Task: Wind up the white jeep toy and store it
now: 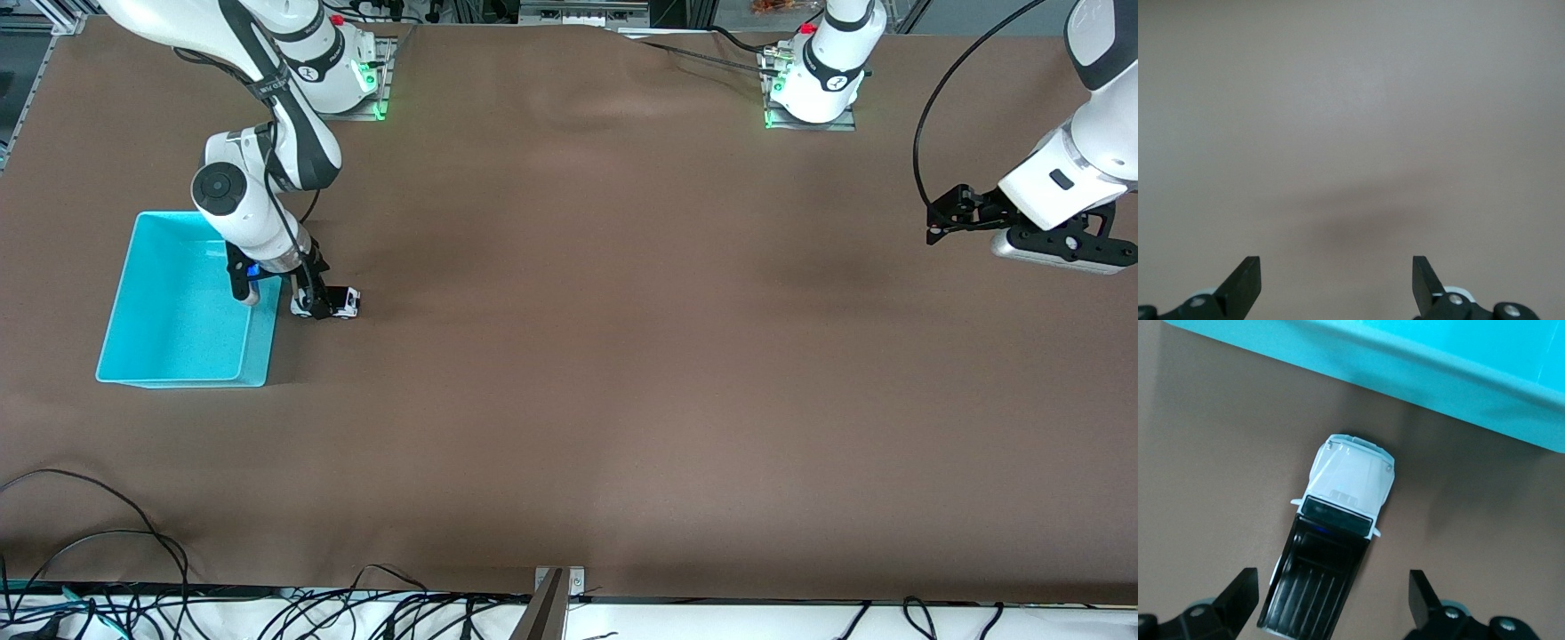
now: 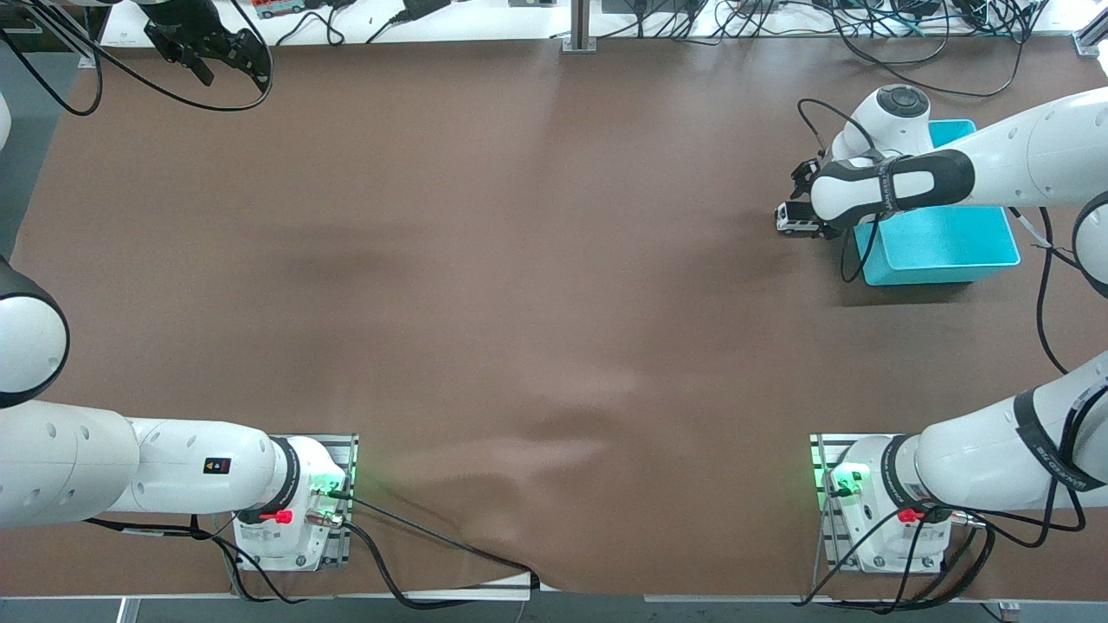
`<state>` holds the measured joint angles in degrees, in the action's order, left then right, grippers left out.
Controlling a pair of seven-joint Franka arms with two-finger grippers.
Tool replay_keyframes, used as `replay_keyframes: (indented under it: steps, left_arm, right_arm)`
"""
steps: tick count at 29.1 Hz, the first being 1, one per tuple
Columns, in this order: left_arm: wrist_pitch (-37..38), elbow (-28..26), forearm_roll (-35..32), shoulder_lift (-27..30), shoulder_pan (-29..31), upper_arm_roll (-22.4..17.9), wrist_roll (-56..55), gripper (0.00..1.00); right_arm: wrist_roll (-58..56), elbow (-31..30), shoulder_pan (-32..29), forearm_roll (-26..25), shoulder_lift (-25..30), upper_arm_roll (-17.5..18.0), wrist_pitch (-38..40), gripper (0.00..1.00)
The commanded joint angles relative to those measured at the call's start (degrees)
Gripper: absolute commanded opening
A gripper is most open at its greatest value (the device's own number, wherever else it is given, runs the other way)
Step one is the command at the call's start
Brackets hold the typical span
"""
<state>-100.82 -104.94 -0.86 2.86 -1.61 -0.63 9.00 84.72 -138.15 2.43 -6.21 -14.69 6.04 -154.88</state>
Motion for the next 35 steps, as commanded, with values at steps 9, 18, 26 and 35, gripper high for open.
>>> replay_keyframes:
  steps: [9,18,26,35]
  left_arm:
    - [6.2,8.0,0.7,-4.3,0.6,0.6,-1.7,1.00]
    - [6.5,8.1,0.7,-4.3,0.2,0.8,-4.0,1.00]
    - [6.4,8.2,0.6,-4.4,0.2,0.7,-3.8,1.00]
    - [7.2,10.1,1.2,-4.1,0.8,0.6,-3.6,1.00]
  right_arm:
    - [1.8,-0.3,-1.6,-3.0,-3.1,0.2,-4.6,1.00]
    - [1.7,0.0,-2.1,-3.6,-1.7,0.0,-4.5,0.00]
    - [0.9,0.0,-2.0,-3.7,5.3,0.5,0.3,0.00]
    - [0.6,0.5,-2.1,-3.2,12.5,1.9,8.5,0.00]
